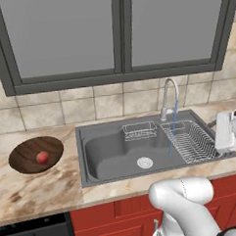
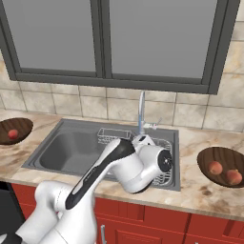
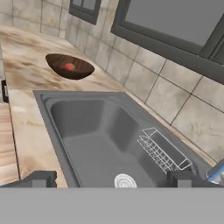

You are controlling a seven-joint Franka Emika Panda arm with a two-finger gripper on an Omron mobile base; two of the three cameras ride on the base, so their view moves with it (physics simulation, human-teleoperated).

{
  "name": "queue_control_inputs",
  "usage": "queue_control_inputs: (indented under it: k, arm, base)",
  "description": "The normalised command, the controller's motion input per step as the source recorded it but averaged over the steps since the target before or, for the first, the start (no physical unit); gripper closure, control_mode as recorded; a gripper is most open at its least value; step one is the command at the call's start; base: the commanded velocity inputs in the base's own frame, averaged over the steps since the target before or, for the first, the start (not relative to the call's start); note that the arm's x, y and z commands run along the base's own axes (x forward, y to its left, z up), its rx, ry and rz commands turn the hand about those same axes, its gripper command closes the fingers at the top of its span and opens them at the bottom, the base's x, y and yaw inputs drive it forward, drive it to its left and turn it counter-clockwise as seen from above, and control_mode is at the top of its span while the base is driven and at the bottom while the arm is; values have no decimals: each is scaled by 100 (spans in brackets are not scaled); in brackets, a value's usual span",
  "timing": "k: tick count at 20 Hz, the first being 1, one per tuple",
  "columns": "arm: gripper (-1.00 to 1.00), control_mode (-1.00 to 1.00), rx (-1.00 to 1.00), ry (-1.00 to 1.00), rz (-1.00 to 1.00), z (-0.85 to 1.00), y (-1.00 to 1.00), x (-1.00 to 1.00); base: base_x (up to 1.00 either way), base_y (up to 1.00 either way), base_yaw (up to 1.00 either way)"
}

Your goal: Pick the onions from the sink and place them in one bowl. Place the peach in the other bowl. Then turn off the sink faucet.

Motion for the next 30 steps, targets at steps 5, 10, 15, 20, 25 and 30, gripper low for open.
queue_control_inputs:
  k: [5, 10, 15, 20, 25, 30]
  arm:
    - [-100, -100, 10, -3, 0, 0, -29, 0]
    - [-100, -100, 6, 0, 0, 0, -23, 0]
    - [-100, -100, 6, 0, 0, 1, -14, 2]
    - [-100, -100, 2, 0, -2, 0, 0, 28]
    - [-100, -100, 0, 0, -8, 0, 0, 51]
    - [-100, -100, 0, 1, -7, 2, -3, 49]
  base:
    - [0, 0, 0]
    - [0, 0, 0]
    - [0, 0, 0]
    - [0, 0, 0]
    - [0, 0, 0]
    - [0, 0, 0]
